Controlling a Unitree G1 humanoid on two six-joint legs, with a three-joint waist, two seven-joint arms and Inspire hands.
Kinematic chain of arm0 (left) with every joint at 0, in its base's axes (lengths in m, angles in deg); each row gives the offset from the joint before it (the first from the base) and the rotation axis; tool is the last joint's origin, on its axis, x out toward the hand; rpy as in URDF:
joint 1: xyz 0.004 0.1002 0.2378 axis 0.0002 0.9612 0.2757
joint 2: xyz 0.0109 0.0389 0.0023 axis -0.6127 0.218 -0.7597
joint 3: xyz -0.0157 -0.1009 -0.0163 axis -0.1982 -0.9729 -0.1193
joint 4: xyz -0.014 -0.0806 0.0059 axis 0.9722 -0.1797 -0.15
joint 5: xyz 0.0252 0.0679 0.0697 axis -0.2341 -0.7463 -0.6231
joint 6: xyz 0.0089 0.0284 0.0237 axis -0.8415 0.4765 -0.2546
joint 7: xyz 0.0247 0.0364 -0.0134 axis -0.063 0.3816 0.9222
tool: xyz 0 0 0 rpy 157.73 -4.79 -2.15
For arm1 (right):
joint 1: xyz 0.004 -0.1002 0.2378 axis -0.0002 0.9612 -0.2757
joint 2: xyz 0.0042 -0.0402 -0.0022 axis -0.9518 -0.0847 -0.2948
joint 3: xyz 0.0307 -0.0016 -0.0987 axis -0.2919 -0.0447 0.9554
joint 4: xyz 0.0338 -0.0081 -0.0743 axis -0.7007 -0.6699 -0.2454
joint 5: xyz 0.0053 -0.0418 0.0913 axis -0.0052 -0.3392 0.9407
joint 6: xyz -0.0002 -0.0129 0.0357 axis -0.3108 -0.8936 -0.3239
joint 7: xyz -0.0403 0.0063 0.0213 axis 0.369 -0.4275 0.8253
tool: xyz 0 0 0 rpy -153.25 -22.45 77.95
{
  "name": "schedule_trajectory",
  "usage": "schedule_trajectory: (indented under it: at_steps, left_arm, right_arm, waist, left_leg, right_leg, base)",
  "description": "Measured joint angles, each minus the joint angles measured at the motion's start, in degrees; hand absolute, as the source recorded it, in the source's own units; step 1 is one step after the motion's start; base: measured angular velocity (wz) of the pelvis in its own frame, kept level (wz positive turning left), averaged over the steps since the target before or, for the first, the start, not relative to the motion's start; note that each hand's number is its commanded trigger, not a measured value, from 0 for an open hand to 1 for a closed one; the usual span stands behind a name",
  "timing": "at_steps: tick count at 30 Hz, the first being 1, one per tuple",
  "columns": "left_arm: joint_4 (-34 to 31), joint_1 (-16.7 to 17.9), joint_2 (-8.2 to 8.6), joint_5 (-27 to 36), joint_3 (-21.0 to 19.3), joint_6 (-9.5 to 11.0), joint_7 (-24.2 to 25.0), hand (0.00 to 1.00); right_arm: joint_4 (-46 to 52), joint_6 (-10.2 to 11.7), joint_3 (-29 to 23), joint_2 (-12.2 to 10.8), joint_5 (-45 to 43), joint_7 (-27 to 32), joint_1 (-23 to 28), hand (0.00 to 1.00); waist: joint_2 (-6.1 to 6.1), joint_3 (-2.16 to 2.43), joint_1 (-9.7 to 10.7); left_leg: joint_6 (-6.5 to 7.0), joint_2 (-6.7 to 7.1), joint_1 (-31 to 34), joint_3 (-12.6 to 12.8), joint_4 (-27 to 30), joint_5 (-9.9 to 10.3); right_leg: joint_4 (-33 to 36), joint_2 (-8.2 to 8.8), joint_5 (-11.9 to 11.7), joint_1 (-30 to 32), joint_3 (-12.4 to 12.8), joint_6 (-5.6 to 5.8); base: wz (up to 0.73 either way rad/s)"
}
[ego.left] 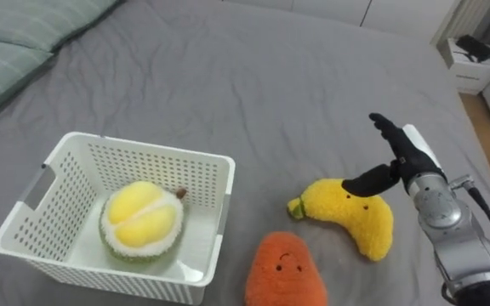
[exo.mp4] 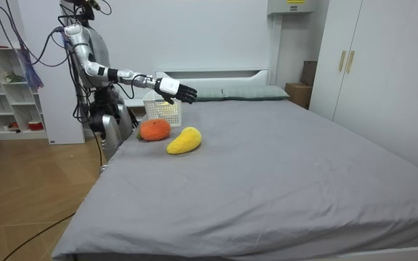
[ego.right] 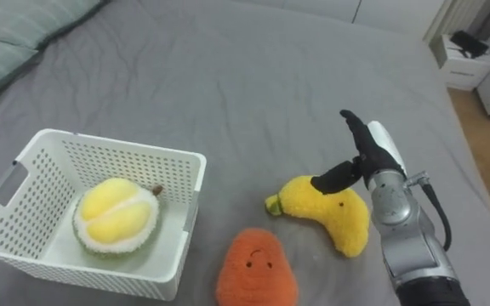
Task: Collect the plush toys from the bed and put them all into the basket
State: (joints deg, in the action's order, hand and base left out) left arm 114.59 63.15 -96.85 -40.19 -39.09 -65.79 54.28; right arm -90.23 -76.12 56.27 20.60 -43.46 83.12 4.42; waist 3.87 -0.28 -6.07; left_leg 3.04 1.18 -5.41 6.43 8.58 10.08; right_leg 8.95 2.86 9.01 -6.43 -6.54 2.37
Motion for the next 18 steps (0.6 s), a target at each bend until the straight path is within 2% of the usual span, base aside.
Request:
schedule_trajectory:
  at_steps: [8,12,14,18]
  left_arm:
    - [0.0,-0.6,-0.4,1.8,1.2,0.0,-0.1,0.0]
    - [0.0,-1.3,-0.47,2.1,1.4,0.1,-0.4,0.0]
    - [0.1,-1.6,-0.65,3.9,2.3,0.5,-1.0,0.0]
    - [0.8,-2.6,-1.13,6.6,2.5,1.9,-1.3,0.0]
  right_arm:
    - [-0.2,0.1,-0.2,0.0,-0.2,2.6,0.4,0.0]
    - [-1.4,0.7,-0.2,0.0,-0.2,3.7,0.3,0.0]
    - [-5.8,2.0,-0.2,0.0,-0.2,3.8,-0.7,0.0]
    - [-10.2,2.2,-0.1,-0.1,0.9,3.6,-1.3,0.0]
  waist:
    - [0.01,0.31,0.7]
    - [0.5,0.48,-0.3]
    - [0.66,0.41,-0.5]
    - [0.66,0.25,-1.4]
  left_leg:
    - [-0.04,-0.09,1.7,0.0,0.1,0.0]
    - [-0.04,-0.35,4.0,0.9,0.7,0.0]
    - [-0.04,-0.35,4.3,1.0,0.8,0.0]
    - [-0.11,-0.42,6.4,1.0,0.9,-0.1]
  right_leg:
    - [0.2,-0.1,0.0,1.7,0.0,-0.03]
    - [1.1,-0.12,-0.1,4.4,0.1,-0.12]
    - [1.0,-0.12,-0.1,4.6,0.1,-0.13]
    - [1.2,-0.11,-0.2,6.8,0.0,-0.25]
  base:
    - [0.0]
    - [-0.06]
    - [-0.03]
    - [0.0]
